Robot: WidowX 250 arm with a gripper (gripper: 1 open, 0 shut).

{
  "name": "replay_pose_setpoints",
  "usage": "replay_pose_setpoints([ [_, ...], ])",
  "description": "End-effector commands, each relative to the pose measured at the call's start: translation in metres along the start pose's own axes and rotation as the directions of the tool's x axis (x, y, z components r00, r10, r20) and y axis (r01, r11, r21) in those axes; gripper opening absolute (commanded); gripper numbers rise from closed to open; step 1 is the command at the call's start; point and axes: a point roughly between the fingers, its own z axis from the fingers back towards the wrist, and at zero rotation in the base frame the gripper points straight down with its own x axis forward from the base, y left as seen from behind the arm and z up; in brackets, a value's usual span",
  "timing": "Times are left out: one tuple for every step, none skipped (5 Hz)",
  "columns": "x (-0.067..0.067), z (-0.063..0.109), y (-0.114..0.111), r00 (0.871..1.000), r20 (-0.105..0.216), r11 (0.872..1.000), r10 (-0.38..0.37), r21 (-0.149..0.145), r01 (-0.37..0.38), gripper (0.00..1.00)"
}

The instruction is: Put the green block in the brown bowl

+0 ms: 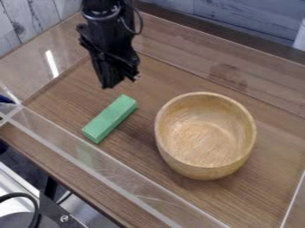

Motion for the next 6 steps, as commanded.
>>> replay_pose_setpoints([
  [0.01, -0.008, 0.005, 0.998, 0.056, 1.0, -0.02, 0.013, 0.019, 1.0],
  [0.009, -0.008, 0.005, 0.998, 0.054, 0.999, -0.038, 0.008, 0.037, 1.0],
  [0.006, -0.01, 0.006, 0.998, 0.047, 0.999, -0.05, 0.0, 0.05, 1.0],
  [0.003, -0.028, 0.008, 0.998, 0.029, 0.999, -0.047, 0.0, 0.047, 1.0],
  [0.001, -0.051, 0.008, 0.999, 0.0, 0.999, -0.049, 0.01, 0.049, 1.0],
  [0.003, -0.062, 0.004, 0.999, -0.018, 0.998, -0.049, 0.028, 0.049, 1.0],
])
